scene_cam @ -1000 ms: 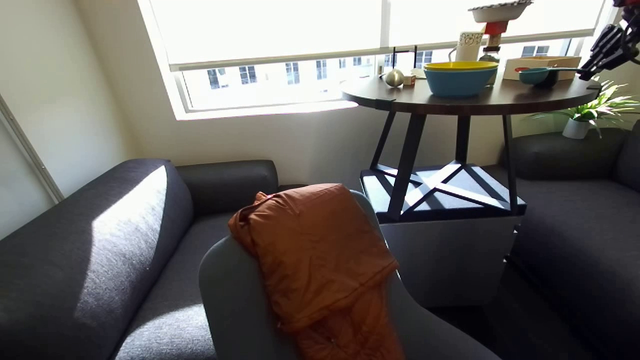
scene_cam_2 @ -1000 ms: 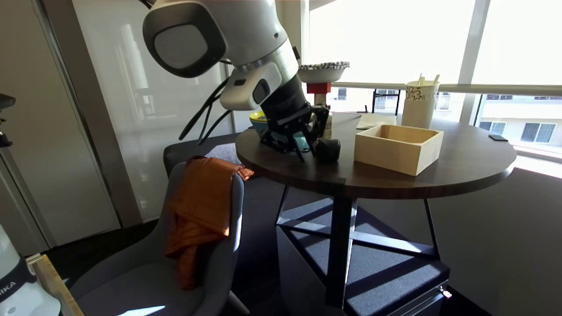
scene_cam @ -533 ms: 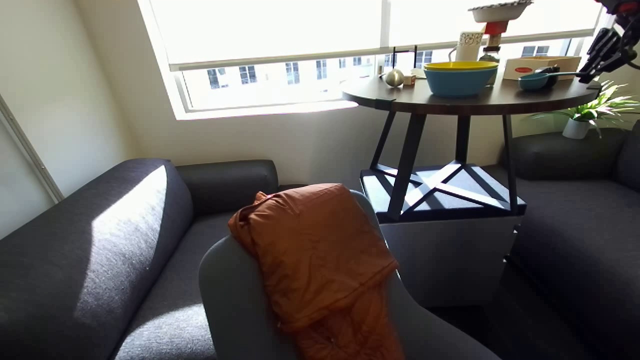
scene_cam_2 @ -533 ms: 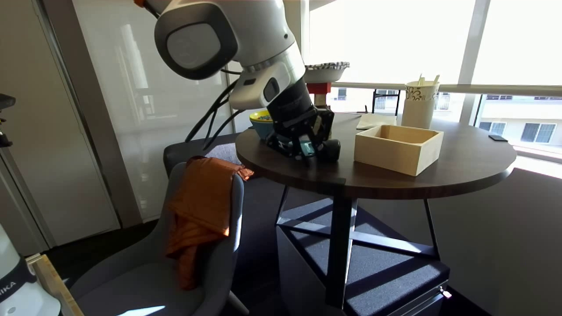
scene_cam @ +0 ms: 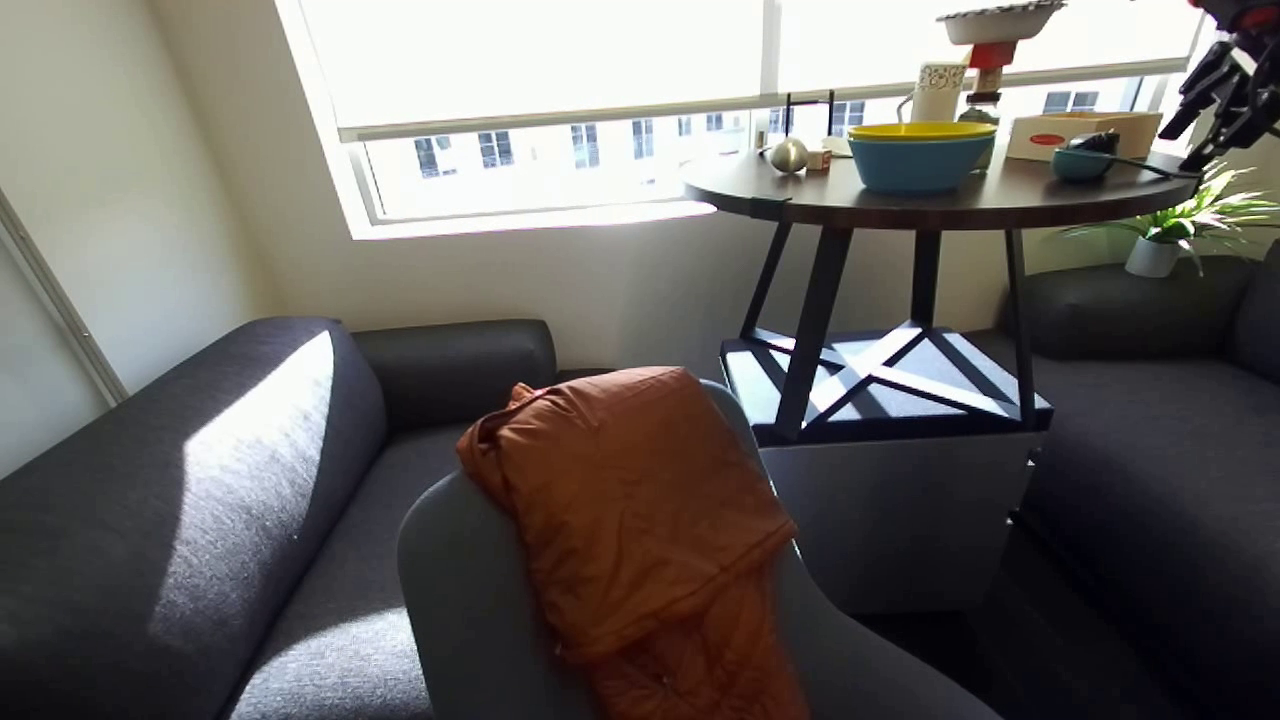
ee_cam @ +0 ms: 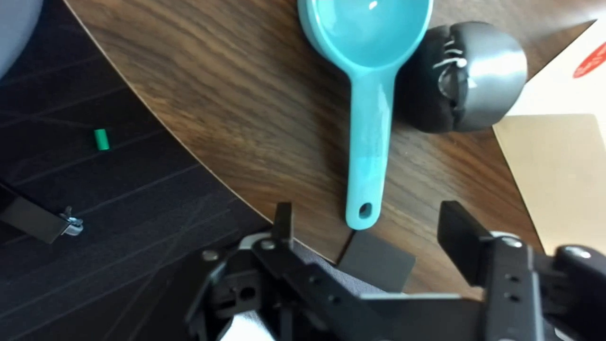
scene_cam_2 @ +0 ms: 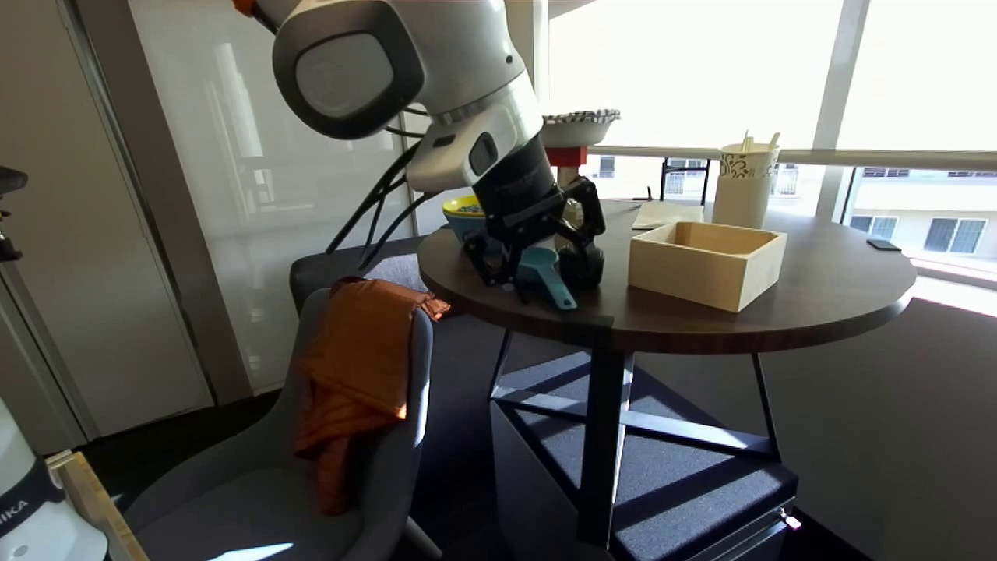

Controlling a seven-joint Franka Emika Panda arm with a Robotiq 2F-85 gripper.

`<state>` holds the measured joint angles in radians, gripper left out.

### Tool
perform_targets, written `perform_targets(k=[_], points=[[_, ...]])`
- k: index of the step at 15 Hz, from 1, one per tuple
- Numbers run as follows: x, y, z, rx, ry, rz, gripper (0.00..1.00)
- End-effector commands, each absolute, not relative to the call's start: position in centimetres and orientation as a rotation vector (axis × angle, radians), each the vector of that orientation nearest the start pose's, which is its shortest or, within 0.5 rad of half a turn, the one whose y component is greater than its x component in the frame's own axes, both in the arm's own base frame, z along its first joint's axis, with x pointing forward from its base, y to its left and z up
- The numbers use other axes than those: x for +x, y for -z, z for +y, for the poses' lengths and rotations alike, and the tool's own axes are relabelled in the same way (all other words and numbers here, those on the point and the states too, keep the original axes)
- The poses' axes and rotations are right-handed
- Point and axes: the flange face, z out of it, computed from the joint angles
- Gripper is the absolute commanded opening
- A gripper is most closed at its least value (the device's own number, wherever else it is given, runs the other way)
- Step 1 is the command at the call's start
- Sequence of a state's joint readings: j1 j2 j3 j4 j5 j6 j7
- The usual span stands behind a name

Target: Remove the scoop from the bowl

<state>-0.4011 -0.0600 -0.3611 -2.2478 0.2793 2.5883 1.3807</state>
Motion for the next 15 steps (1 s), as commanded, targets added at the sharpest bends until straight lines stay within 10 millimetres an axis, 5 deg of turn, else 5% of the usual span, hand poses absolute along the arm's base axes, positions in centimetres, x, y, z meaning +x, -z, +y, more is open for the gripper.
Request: perform_targets(k=[1,9,15], points=[[36.9,-45.3,-38.8,-1.099,0.422,2.522,1.0],[33.4,-48.1,-38.8,-1.374,0.458,2.169,1.0],[33.7,-48.0,-39.4,-1.378,0.466,2.205,1.0]])
